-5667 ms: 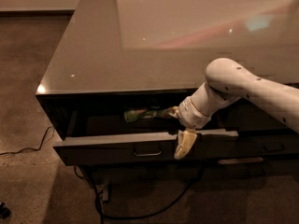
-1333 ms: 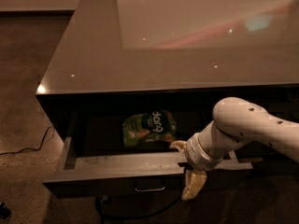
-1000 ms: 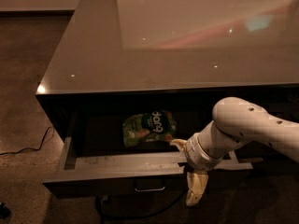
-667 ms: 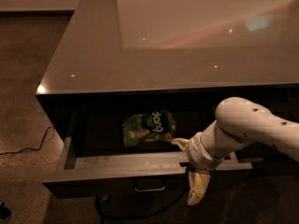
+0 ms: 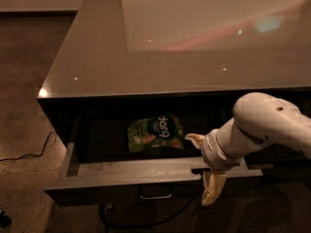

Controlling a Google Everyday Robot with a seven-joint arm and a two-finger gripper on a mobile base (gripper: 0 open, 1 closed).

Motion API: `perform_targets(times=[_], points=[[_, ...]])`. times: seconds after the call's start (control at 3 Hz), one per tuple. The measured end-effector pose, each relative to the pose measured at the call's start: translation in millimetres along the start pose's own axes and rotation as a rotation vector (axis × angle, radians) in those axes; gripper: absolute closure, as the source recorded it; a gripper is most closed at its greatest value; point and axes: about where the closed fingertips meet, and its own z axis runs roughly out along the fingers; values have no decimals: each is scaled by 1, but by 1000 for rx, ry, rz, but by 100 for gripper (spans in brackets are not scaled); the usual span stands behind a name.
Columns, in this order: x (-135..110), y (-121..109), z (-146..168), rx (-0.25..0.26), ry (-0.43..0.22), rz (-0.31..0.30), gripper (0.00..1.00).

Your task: Open top drawer

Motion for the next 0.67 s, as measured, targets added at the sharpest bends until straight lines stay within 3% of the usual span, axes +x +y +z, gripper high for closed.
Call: perform_targets(times=[0.33, 0.67], points=[[-1, -11, -16, 44, 32, -21, 0], [-3, -19, -24, 70, 52, -43, 19]])
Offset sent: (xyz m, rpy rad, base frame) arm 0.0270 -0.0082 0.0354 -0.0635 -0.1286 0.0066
